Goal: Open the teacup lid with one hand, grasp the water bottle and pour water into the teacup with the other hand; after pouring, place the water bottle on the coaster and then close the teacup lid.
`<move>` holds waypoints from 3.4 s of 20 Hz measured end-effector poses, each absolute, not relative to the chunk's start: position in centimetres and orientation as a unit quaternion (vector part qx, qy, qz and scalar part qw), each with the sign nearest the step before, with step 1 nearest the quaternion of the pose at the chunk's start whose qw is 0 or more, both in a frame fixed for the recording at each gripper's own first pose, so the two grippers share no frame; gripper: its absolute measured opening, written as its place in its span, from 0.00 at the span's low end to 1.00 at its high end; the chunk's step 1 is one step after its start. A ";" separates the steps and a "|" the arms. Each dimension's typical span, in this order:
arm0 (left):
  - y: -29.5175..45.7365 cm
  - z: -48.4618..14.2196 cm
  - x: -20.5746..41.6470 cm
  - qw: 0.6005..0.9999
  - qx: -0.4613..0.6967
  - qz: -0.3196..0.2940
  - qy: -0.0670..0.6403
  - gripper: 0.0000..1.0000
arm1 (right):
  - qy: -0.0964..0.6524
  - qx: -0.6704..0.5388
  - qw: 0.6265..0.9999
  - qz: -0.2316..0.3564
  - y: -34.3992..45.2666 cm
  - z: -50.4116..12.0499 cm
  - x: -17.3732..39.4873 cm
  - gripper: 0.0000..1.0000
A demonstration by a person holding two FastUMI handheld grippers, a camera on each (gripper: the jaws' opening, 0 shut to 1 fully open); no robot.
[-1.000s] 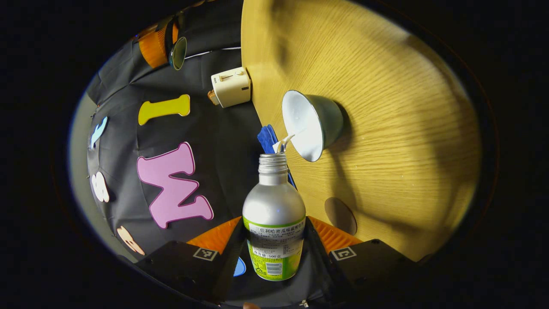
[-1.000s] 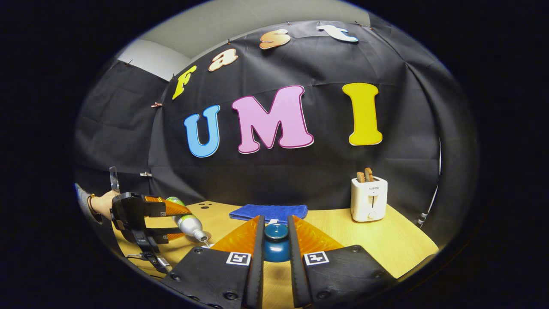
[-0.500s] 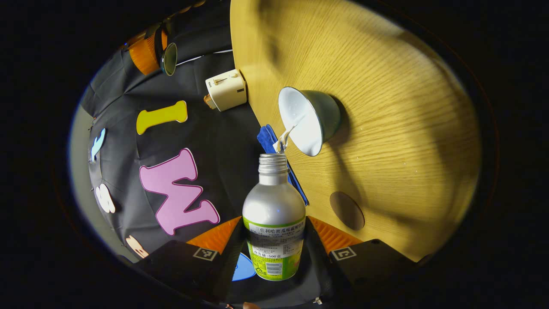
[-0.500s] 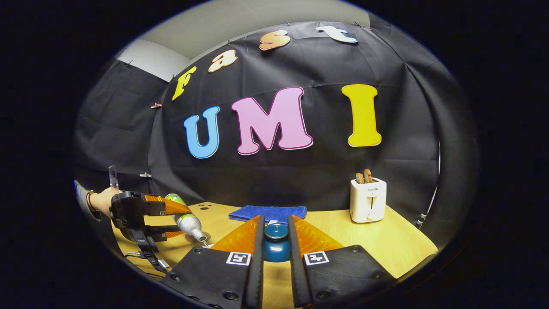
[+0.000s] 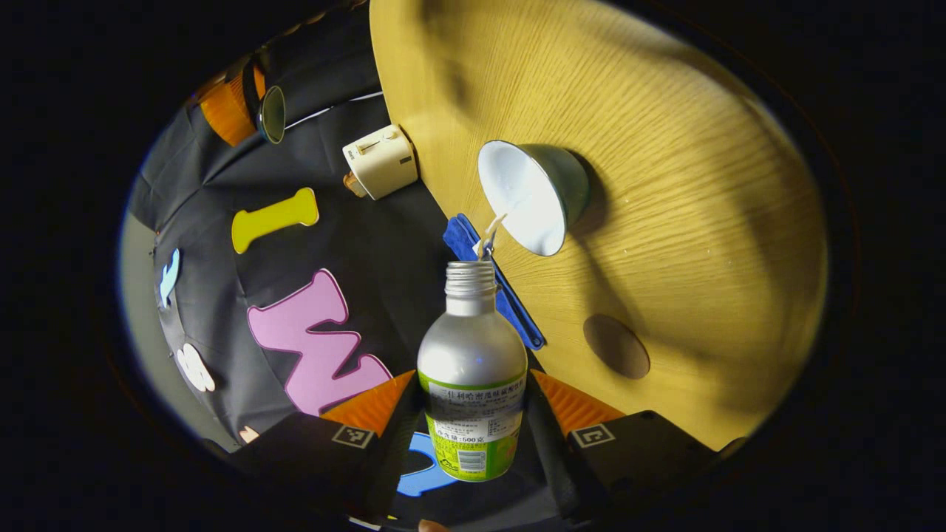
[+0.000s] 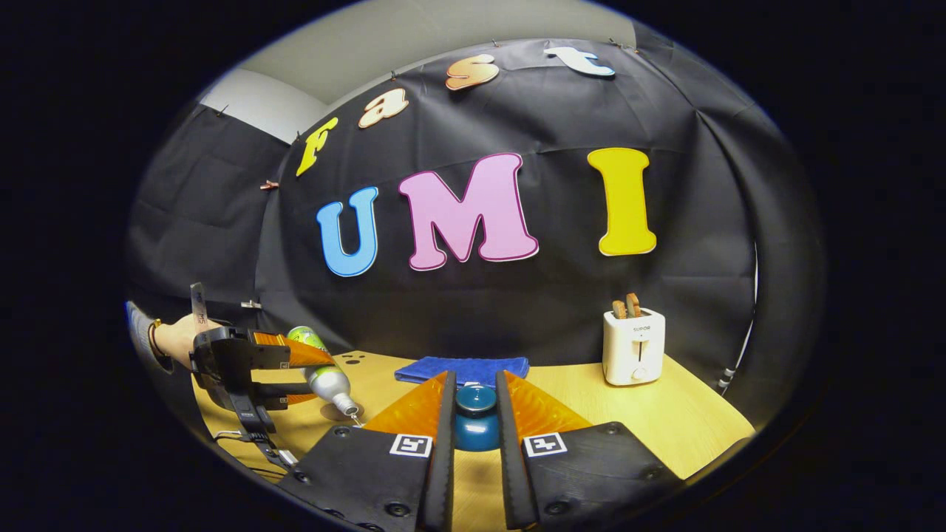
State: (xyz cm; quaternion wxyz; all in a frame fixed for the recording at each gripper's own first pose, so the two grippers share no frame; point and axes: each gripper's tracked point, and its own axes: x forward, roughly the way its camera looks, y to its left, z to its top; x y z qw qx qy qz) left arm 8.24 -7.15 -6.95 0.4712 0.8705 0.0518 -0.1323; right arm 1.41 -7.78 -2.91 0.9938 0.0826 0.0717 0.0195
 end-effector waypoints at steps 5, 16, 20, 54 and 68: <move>-7.8 -5.8 8.6 0.442 0.887 -0.129 0.032 0.82 | 0.066 0.084 0.994 0.017 -8.1 -2.5 1.2 0.30; -8.7 -3.7 9.6 0.377 0.919 -0.118 0.004 0.82 | 0.059 0.087 0.994 0.011 -8.6 -1.9 1.0 0.30; -8.9 -4.3 9.5 0.360 0.925 -0.122 0.008 0.82 | 0.060 0.087 0.994 0.012 -8.5 -1.9 1.0 0.30; -9.3 -9.0 6.7 0.902 0.384 -0.160 0.115 0.80 | 0.064 0.087 0.994 0.005 -8.9 -2.4 1.2 0.30; -9.6 -5.7 5.8 0.996 0.029 -0.023 0.077 0.80 | 0.065 0.084 0.994 0.010 -8.4 -2.5 1.3 0.30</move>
